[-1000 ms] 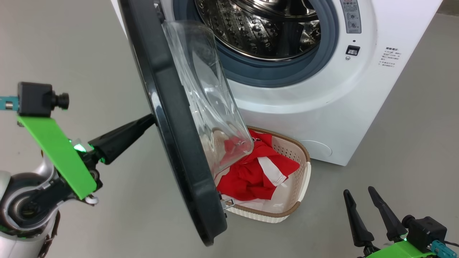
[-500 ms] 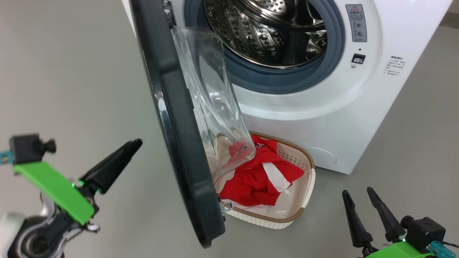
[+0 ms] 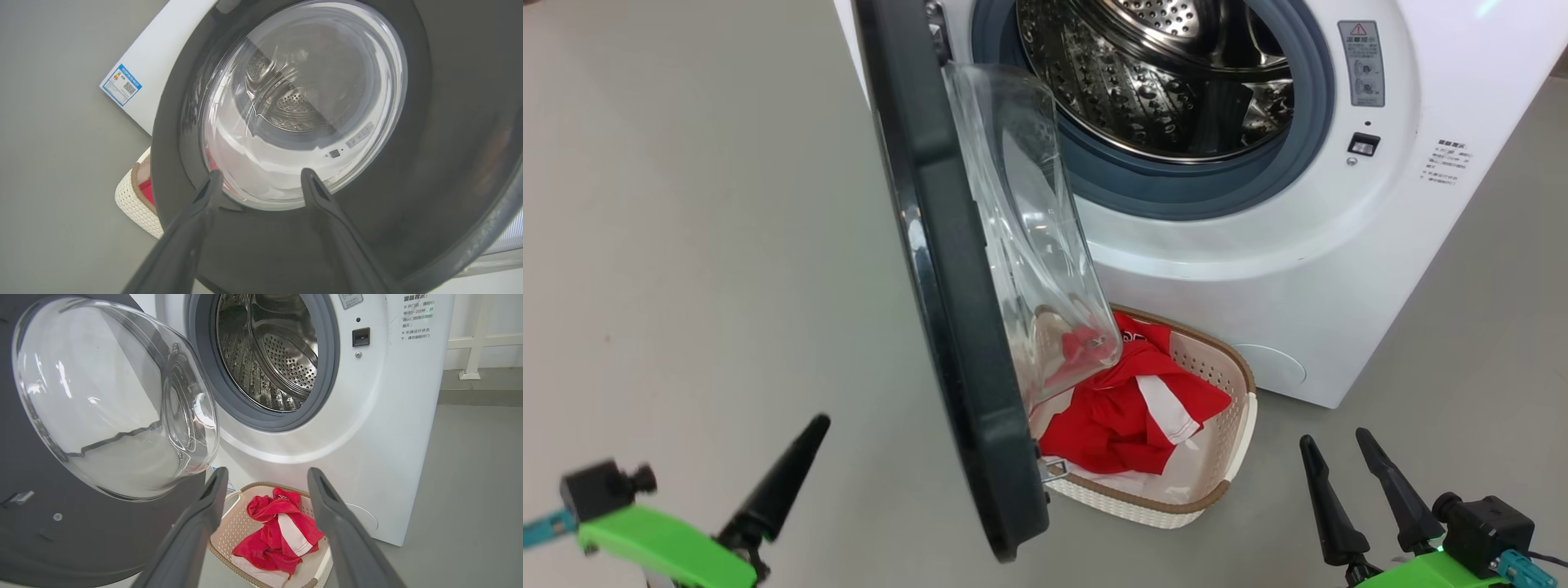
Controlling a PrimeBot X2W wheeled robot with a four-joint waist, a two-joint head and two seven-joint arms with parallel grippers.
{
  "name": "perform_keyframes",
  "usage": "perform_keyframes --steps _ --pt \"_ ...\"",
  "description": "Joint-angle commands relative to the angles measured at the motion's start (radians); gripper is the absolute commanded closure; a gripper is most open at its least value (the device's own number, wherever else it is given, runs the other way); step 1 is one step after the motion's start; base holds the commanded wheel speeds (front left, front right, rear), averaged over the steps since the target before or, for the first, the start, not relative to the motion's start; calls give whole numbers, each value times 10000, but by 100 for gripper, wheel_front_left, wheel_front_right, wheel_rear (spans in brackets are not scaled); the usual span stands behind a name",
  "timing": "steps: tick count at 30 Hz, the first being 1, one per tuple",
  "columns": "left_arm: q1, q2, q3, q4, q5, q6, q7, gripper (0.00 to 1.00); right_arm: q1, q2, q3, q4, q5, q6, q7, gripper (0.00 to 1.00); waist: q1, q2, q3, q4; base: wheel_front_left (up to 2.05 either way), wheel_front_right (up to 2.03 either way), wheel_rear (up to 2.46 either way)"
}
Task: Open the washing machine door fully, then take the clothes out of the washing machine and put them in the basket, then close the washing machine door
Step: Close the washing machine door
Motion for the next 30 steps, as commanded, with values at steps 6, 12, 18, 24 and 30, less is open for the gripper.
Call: perform_keyframes --steps 6,12,18,24,30 --pt "411 -31 481 302 40 -65 -1036 0 -133 -92 350 -196 -155 75 -65 0 0 0 5 74 0 0 0" --pt "733 -310 338 745 226 -65 -1968 0 -155 -112 416 -178 -141 75 -65 0 0 0 16 65 0 0 0" --pt "958 -372 24 1066 641 -65 -2799 0 -136 -114 439 -150 -128 75 -65 0 0 0 -17 48 0 0 0" --pt "1115 -562 -159 1437 1434 -65 -3425 0 -110 -94 463 -141 -117 75 -65 0 0 0 -74 45 0 0 0" --pt "1323 -1294 1065 1285 2662 -65 -3482 0 -134 -90 434 -158 -131 75 -65 0 0 0 -37 72 0 0 0"
